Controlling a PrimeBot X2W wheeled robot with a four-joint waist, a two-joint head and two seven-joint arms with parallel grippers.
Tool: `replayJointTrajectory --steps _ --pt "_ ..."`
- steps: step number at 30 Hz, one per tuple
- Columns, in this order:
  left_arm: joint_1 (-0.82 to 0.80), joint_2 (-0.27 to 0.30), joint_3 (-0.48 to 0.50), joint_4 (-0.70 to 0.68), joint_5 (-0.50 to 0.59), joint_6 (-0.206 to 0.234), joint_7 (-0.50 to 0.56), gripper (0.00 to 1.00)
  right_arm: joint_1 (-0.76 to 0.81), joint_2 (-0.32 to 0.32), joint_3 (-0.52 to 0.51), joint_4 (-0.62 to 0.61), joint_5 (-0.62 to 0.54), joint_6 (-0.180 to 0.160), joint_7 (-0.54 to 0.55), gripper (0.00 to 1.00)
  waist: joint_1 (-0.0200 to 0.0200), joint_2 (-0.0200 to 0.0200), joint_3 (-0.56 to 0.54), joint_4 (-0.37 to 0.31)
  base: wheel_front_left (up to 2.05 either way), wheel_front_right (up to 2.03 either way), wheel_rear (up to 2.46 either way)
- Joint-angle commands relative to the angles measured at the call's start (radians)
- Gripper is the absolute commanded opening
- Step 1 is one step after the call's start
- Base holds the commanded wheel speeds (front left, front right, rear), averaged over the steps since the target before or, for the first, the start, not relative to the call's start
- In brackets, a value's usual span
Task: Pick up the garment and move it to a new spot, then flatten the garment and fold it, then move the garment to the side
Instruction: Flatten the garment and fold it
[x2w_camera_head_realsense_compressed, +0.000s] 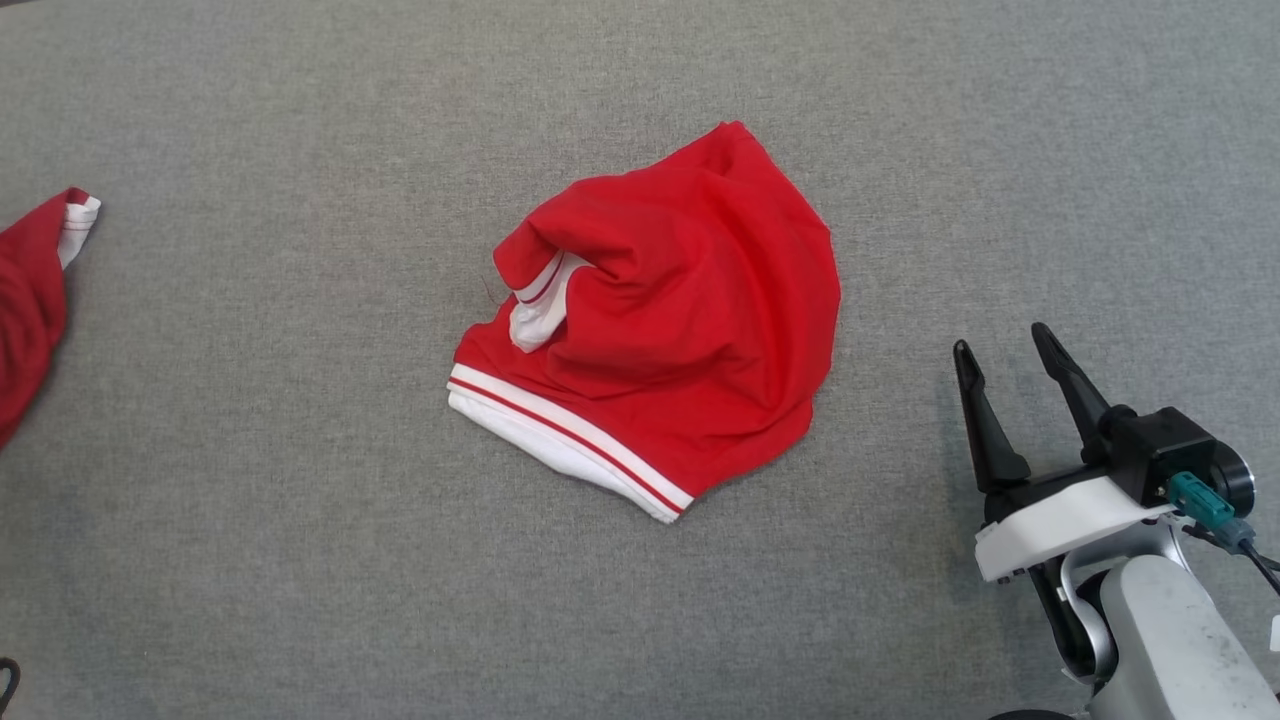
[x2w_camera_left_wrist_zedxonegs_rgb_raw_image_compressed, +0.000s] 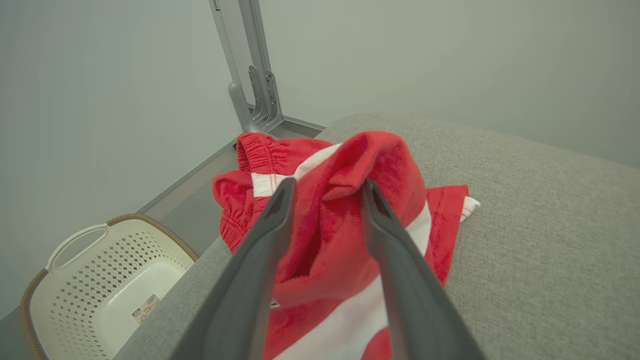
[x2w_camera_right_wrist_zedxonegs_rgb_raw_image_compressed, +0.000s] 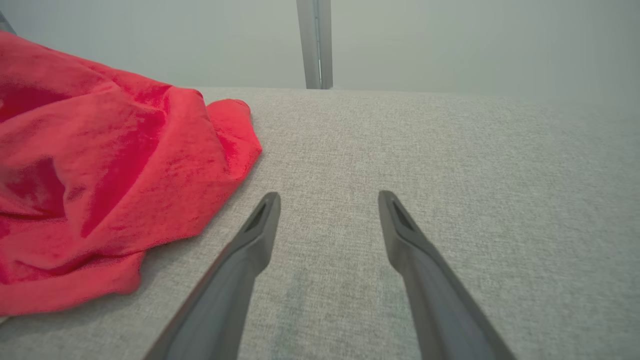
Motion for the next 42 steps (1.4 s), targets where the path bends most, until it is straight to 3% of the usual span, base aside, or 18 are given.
replayJointTrajectory --steps 1,12,20,31,34,42 --pt "0.014 0.010 0.006 0.017 -0.007 -0.009 -0.004 1.00 -0.008 0.006 0.002 0.003 0.002 -0.001 -0.003 1.00 -0.0001 0.0000 -0.018 -0.006 0.00 0.00 0.00" --pt "0.201 -0.112 0.035 -0.242 0.058 -0.054 -0.003 1.00 0.028 0.054 -0.001 0.027 0.002 -0.001 -0.003 1.00 -0.0001 0.0000 -0.122 0.006 0.00 0.00 0.00" --pt "0.246 -0.163 -0.022 -0.415 0.119 -0.060 -0.004 1.00 0.060 0.071 0.005 0.044 0.005 -0.001 -0.003 1.00 -0.0001 0.0000 -0.200 0.001 0.00 0.00 0.00" --pt "0.316 -0.237 -0.141 -0.402 0.144 -0.059 -0.004 1.00 0.097 0.110 0.015 0.054 0.002 -0.001 -0.003 1.00 -0.0001 0.0000 -0.267 -0.072 0.00 0.00 0.00" --pt "0.362 -0.287 -0.144 -0.402 0.129 -0.059 -0.004 1.00 0.111 0.117 0.021 0.063 0.011 -0.001 -0.003 1.00 -0.0001 0.0000 -0.288 -0.092 0.00 0.00 0.00" --pt "0.503 -0.358 -0.128 -0.429 0.147 -0.059 -0.004 1.00 0.137 0.126 0.019 0.071 0.002 -0.001 -0.003 1.00 -0.0001 0.0000 -0.332 -0.110 0.00 0.00 0.00"
